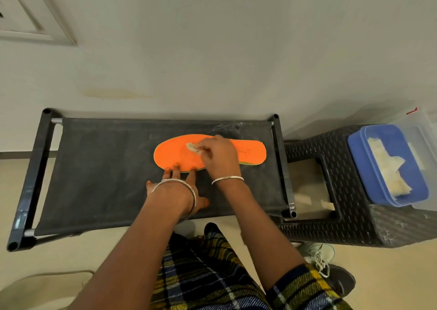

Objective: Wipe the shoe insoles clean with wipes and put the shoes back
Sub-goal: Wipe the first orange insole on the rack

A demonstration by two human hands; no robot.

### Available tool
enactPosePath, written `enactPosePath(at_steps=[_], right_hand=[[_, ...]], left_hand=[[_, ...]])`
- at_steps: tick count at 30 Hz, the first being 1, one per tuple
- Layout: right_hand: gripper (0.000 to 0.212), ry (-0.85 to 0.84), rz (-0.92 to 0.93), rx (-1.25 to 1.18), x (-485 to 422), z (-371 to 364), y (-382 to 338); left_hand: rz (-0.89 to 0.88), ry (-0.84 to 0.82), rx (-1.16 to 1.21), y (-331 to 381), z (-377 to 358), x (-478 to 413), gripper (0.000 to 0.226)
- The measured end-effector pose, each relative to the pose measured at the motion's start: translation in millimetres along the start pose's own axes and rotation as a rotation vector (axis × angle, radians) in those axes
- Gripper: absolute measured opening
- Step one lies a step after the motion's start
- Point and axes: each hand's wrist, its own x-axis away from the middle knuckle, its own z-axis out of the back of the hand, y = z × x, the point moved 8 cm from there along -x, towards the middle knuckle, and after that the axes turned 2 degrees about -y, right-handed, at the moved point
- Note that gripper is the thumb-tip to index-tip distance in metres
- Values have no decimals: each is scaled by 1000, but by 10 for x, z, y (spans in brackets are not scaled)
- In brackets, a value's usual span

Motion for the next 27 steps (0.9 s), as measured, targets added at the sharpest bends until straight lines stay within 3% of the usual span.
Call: enactPosePath(at_steps=[6, 9, 14, 19, 27], right_hand=[[23, 241, -339, 51, 261, 693, 1040], [21, 307, -440, 17, 425, 962, 1247], [20, 488, -659, -528, 784, 1274, 1435], [24, 553, -841, -1205, 1032, 1486, 1438], [23, 440, -961, -1588, 1360, 1536, 1396]], left_hand=[[46, 35, -35, 101, 149, 187, 84], [113, 181, -126, 247, 353, 353, 70], [-29, 497, -7, 760, 669, 431, 41], [-227, 720, 106, 1420, 732, 284, 30], [-200, 844, 47, 1706, 573, -4, 22]])
